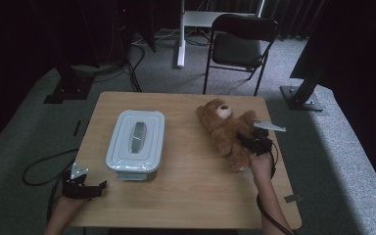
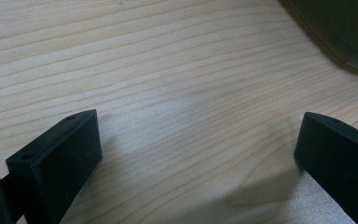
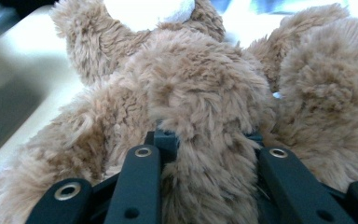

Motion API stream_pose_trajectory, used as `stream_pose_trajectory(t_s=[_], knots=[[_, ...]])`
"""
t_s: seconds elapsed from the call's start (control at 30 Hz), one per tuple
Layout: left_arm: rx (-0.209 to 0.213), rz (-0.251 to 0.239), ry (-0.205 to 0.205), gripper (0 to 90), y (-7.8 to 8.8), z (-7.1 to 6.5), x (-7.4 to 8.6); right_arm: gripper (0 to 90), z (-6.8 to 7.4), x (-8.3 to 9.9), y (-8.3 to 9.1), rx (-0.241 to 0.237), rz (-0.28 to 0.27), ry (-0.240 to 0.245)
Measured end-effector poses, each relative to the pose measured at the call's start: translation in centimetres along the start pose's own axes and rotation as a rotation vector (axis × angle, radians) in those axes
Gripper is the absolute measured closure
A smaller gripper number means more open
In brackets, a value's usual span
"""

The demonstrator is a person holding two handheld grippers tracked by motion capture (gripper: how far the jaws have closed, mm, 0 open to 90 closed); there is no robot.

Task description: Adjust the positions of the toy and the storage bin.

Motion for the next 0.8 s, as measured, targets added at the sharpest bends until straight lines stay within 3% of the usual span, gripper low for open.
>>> stream_pose_trajectory(t_s=[0.17, 0.27, 0.33, 0.4, 0.47, 0.57, 0.67, 0.77, 0.8], knots=[[0.0, 0.0, 0.0, 1.2, 0.0, 0.0, 0.0, 69.7, -3.9, -1.4, -0.4, 0.235, -0.042, -0.108], [0.0, 0.0, 0.0, 1.2, 0.0, 0.0, 0.0, 67.7, -5.5, -1.3, -1.7, 0.321, -0.04, -0.173], [0.0, 0.0, 0.0, 1.2, 0.0, 0.0, 0.0, 64.0, -6.1, -0.5, -3.0, 0.331, -0.008, -0.21], [0.0, 0.0, 0.0, 1.2, 0.0, 0.0, 0.0, 50.1, -6.1, 0.6, -4.5, 0.323, 0.041, -0.189], [0.003, 0.0, -0.002, 1.2, 0.0, 0.0, 0.0, 39.4, -6.0, 0.4, -4.1, 0.338, 0.002, -0.187], [0.011, 0.002, -0.013, 1.2, 0.0, -0.1, 0.0, 31.0, -5.9, -0.2, -3.3, 0.333, 0.0, -0.168], [0.017, 0.002, -0.018, 1.2, 0.0, -0.2, 0.0, 30.7, -5.9, -1.0, -2.2, 0.292, -0.021, -0.184], [0.012, -0.001, -0.015, 1.2, 0.0, -0.2, -0.1, 16.4, -5.2, -1.8, -1.3, 0.215, -0.024, -0.176], [0.004, -0.006, -0.015, 1.1, 0.0, -0.1, -0.2, 16.8, -4.8, -2.0, -1.2, 0.203, -0.016, -0.167]])
Point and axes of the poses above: each handheld gripper's, and its own axes: y roughly backward along the jaws, x roughly out of its underside, z roughly to its left, the point moved 7 cm from there along -y, roughly forward along the jaws, and after that the axes turned 3 degrees about x, right-handed, at the moved point
